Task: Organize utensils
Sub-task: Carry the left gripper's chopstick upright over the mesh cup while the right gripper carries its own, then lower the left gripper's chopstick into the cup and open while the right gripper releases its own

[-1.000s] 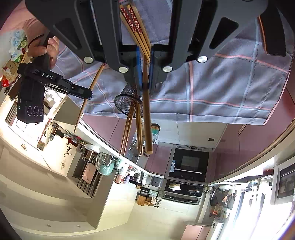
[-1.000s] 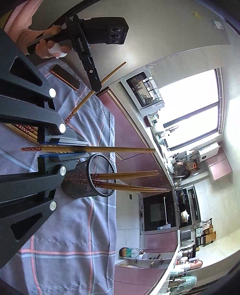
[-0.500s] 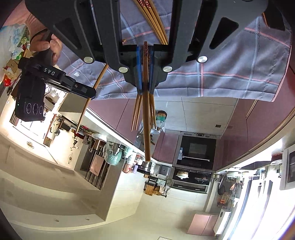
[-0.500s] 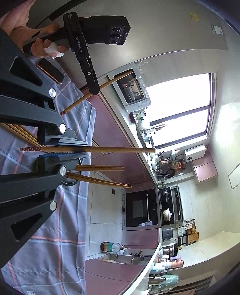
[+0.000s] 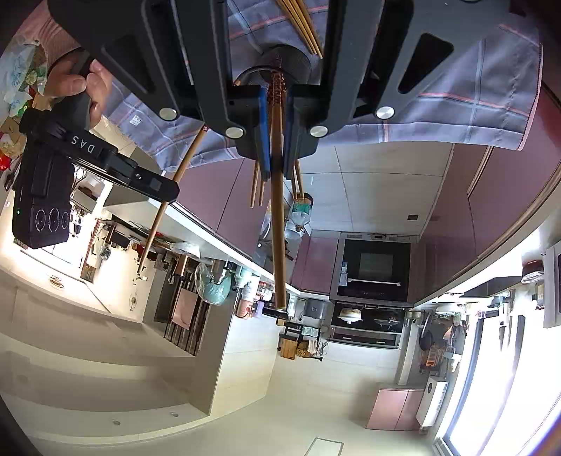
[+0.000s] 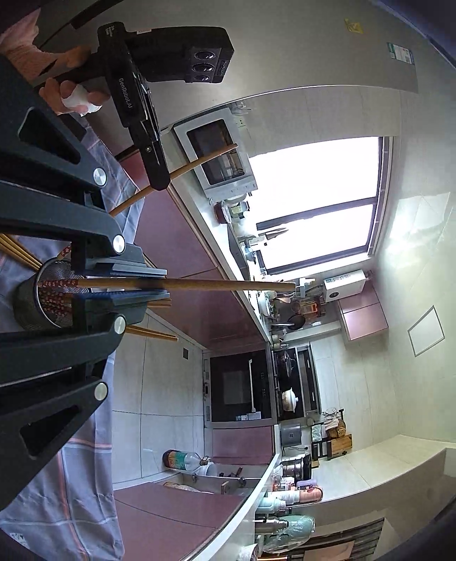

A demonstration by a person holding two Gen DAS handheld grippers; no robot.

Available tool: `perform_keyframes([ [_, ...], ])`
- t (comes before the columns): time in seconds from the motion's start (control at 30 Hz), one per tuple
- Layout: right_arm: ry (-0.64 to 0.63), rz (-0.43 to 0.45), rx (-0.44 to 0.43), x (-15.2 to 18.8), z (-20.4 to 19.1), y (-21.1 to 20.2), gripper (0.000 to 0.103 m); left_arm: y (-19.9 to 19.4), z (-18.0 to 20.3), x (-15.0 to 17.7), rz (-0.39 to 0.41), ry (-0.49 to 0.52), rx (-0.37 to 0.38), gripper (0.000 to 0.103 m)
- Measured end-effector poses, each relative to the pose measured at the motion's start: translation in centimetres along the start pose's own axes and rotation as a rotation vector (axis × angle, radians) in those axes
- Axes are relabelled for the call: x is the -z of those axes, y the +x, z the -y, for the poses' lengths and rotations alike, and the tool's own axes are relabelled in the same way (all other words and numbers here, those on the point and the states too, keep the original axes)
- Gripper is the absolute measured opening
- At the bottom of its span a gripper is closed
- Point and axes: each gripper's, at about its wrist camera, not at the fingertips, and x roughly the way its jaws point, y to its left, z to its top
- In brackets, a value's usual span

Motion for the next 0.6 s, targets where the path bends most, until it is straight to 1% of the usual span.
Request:
perform_keyframes([
  [0.17,0.017,-0.026,0.023,0.7,0.8,1.8,0.005,2.0,0.5,0.1,-0.040,0.022,-0.019,0.008],
  [0.37,0.034,-0.097,0.035,2.1,1.5,3.8,0.005,4.6,1.3,0.8,-0.103,0.056,-0.057,0.008],
  [0.47,0.033,-0.139,0.034,2.6,1.3,4.7,0.005,6.1,1.7,1.0,-0.143,0.075,-0.061,0.008],
  [0.6,0.024,-0.198,0.044,3.1,1.1,5.5,0.005,7.7,2.2,1.9,-0.220,0.106,-0.050,0.008],
])
